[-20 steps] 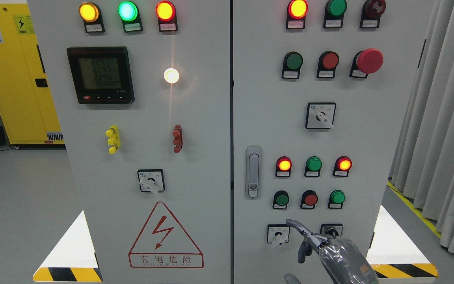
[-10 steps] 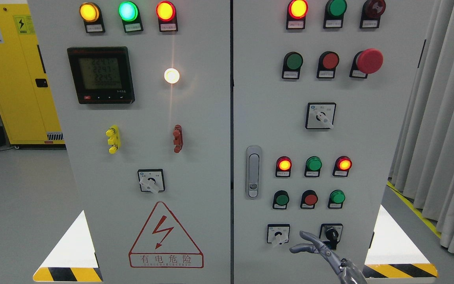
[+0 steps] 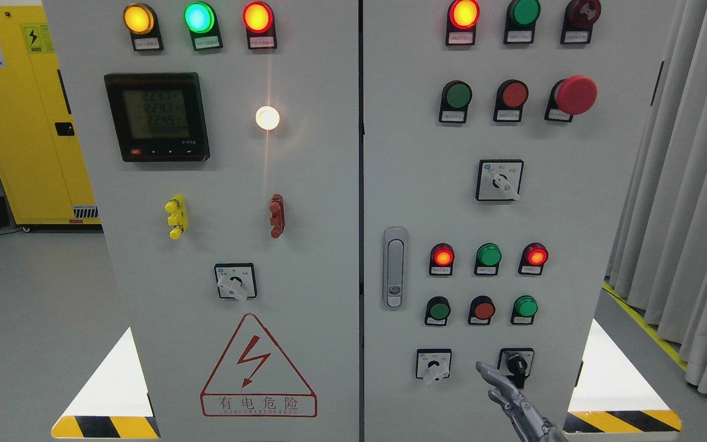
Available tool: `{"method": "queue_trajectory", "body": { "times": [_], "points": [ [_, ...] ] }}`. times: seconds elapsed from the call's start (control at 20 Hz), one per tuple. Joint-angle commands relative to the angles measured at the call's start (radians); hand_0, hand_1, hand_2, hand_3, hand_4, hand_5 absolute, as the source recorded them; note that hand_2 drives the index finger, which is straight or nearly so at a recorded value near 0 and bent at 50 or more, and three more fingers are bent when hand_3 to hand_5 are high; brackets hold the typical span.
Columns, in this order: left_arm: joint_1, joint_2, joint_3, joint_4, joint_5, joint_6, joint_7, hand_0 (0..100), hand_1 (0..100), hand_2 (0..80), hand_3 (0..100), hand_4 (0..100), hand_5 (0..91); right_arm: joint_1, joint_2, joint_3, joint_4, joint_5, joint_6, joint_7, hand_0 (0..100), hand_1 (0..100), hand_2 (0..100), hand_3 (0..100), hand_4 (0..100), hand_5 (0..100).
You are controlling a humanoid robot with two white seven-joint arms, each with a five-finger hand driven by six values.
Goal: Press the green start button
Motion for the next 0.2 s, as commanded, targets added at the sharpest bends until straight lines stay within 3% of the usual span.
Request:
{"method": "queue_trajectory", "body": {
  "times": [0.0, 0.15],
  "points": [
    [-0.029, 0.000, 0.000, -0.028, 0.000, -0.001, 0.000, 12, 56, 0.0, 0, 0, 0.0, 0.010, 0.004, 0.018, -0.009, -0.052, 0.014, 0.024, 47, 54, 0, 1, 12, 0],
    [-0.029, 0.001, 0.000, -0.028, 0.000, -0.001, 0.000, 12, 56, 0.0, 0, 0, 0.0, 0.012, 0.003, 0.019, -0.009, -0.052, 0.014, 0.024, 46, 54, 0, 1, 12, 0]
  ]
}}
